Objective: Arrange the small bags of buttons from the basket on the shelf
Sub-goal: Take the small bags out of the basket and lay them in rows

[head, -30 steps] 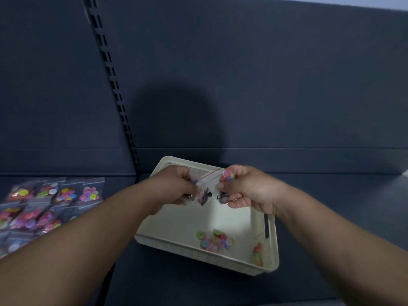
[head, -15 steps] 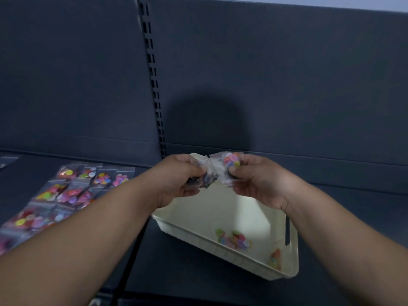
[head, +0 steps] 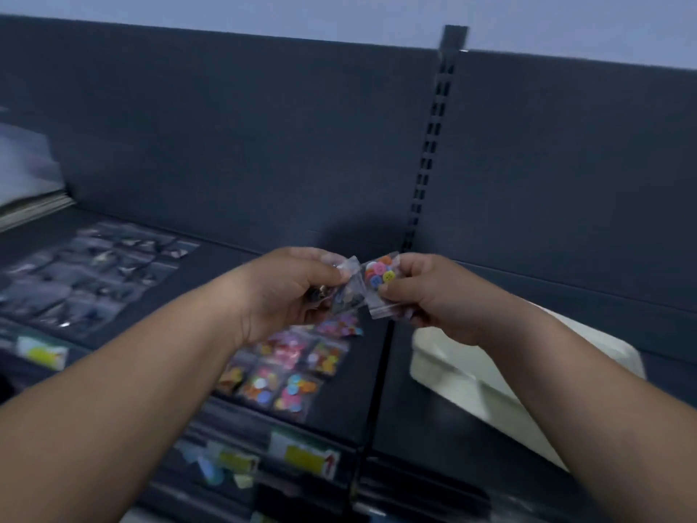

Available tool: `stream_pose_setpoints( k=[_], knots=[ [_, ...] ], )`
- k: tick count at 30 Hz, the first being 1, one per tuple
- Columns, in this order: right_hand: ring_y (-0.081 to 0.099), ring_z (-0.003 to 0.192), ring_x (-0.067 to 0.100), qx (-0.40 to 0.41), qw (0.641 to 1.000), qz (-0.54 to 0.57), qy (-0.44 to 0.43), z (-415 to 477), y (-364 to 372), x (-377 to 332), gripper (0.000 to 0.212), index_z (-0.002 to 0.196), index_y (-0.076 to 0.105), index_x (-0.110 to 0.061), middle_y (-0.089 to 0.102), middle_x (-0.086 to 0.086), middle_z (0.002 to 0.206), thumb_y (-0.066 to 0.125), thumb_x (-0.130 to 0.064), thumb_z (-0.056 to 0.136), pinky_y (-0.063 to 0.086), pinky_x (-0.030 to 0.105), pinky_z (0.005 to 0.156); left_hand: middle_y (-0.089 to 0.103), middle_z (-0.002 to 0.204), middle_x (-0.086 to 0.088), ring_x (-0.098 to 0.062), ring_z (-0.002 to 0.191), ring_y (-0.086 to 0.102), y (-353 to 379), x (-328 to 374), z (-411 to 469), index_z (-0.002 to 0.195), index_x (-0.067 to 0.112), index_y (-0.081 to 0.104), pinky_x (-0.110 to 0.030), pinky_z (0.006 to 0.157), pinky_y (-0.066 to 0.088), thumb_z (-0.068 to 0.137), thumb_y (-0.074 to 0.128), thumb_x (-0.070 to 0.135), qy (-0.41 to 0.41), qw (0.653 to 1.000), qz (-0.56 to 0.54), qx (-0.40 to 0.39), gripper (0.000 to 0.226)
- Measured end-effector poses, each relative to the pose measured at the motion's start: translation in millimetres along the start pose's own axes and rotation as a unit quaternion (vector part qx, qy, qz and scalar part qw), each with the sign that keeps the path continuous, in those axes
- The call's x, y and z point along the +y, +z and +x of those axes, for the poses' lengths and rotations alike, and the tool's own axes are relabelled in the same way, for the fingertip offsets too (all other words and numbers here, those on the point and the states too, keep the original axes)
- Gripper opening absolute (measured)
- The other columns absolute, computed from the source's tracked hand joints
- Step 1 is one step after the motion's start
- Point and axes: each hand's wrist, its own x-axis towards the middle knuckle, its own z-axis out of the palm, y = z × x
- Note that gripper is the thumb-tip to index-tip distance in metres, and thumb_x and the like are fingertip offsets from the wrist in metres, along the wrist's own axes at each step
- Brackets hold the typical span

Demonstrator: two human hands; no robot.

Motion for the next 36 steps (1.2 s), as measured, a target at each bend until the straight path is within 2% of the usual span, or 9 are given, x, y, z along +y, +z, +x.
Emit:
stream_pose_setpoints(
  k=[4, 9, 14, 17, 22, 27, 31, 32, 36],
  knots=[
    [0.057, 0.052, 0.008, -0.097, 0.979, -0.178, -0.035, 9.3, 74.4, -37.8, 0.012, 0.077, 0.055, -0.015, 0.058, 0.001, 0.066, 0.061, -0.01, 0.086, 0.041, 0.026, 0.052, 0.061, 0.081, -0.006, -0.016, 0.069, 0.054, -55.2, -0.6, -49.4, 0.093, 0.018, 0.069, -0.028, 0.066, 0.044, 0.085, 0.063, 0.008, 0.01, 0.995, 0.089, 0.032, 0.014],
    [0.055, 0.058, 0.015, -0.129, 0.954, -0.26, -0.073, 16.9, 155.4, -73.3, 0.015, 0.078, 0.06, -0.007, 0.055, 0.005, 0.067, 0.071, -0.017, 0.078, 0.045, 0.036, 0.056, 0.056, 0.068, -0.007, -0.013, 0.053, 0.048, -114.5, -8.4, -100.8, 0.089, 0.01, 0.063, -0.022, 0.053, 0.04, 0.088, 0.061, 0.008, 0.009, 0.978, 0.196, 0.073, 0.003],
    [0.042, 0.049, 0.013, -0.068, 0.984, -0.142, -0.08, 21.7, 207.5, -78.3, 0.027, 0.066, 0.049, -0.017, 0.046, 0.003, 0.059, 0.071, -0.014, 0.081, 0.031, 0.027, 0.047, 0.059, 0.08, -0.014, -0.023, 0.07, 0.052, -160.3, -22.1, -130.0, 0.082, 0.011, 0.06, -0.026, 0.057, 0.045, 0.087, 0.062, 0.012, -0.03, 0.983, 0.134, 0.124, 0.006],
    [0.037, 0.045, 0.011, -0.029, 0.999, 0.009, -0.039, 29.5, 225.1, -70.6, 0.027, 0.068, 0.048, -0.018, 0.044, 0.001, 0.057, 0.069, -0.016, 0.084, 0.027, 0.025, 0.044, 0.06, 0.079, -0.014, -0.023, 0.068, 0.054, -174.8, -29.2, -133.3, 0.076, 0.013, 0.058, -0.025, 0.054, 0.046, 0.088, 0.061, 0.011, -0.054, 0.985, 0.046, 0.159, 0.013],
    [0.058, 0.058, 0.016, 0.001, 0.96, 0.275, 0.056, 33.7, 232.4, -54.7, 0.01, 0.082, 0.054, -0.016, 0.056, 0.007, 0.074, 0.064, -0.015, 0.086, 0.043, 0.02, 0.043, 0.06, 0.077, -0.008, -0.015, 0.059, 0.054, -190.0, -34.8, -128.2, 0.089, 0.007, 0.061, -0.017, 0.041, 0.045, 0.091, 0.058, 0.014, -0.102, 0.968, -0.147, 0.173, 0.008],
    [0.059, 0.074, 0.022, -0.04, 0.947, 0.316, 0.046, 40.8, 242.4, -41.9, 0.028, 0.094, 0.056, -0.014, 0.062, 0.008, 0.084, 0.072, -0.017, 0.071, 0.046, 0.031, 0.058, 0.058, 0.074, -0.006, -0.011, 0.057, 0.051, -183.2, -32.0, -107.0, 0.083, 0.007, 0.063, -0.018, 0.042, 0.043, 0.093, 0.053, 0.015, -0.111, 0.958, -0.219, 0.146, 0.016],
    [0.055, 0.067, 0.017, 0.029, 0.942, 0.334, 0.002, 62.1, 238.3, -40.3, 0.004, 0.086, 0.059, -0.015, 0.066, 0.003, 0.074, 0.061, -0.013, 0.09, 0.039, 0.029, 0.057, 0.061, 0.065, -0.003, -0.01, 0.054, 0.053, -175.9, -25.5, -82.1, 0.083, 0.008, 0.064, -0.018, 0.044, 0.044, 0.092, 0.054, 0.015, -0.114, 0.961, -0.215, 0.131, 0.016],
    [0.056, 0.064, 0.016, 0.044, 0.939, 0.34, 0.002, 66.9, 232.9, -40.1, 0.01, 0.082, 0.06, -0.016, 0.066, 0.002, 0.07, 0.058, -0.014, 0.092, 0.04, 0.028, 0.057, 0.062, 0.065, -0.003, -0.01, 0.052, 0.053, -174.2, -24.1, -75.3, 0.084, 0.007, 0.065, -0.018, 0.044, 0.044, 0.092, 0.054, 0.016, -0.118, 0.964, -0.205, 0.123, 0.016],
    [0.052, 0.05, 0.011, 0.092, 0.949, 0.301, 0.019, 86.9, 201.5, -36.5, 0.016, 0.076, 0.056, -0.015, 0.061, 0.0, 0.061, 0.059, -0.011, 0.091, 0.032, 0.018, 0.037, 0.065, 0.066, -0.004, -0.01, 0.05, 0.057, -165.6, -17.2, -46.1, 0.085, 0.007, 0.065, -0.017, 0.041, 0.044, 0.094, 0.051, 0.014, -0.128, 0.976, -0.154, 0.089, 0.018]
  ],
)
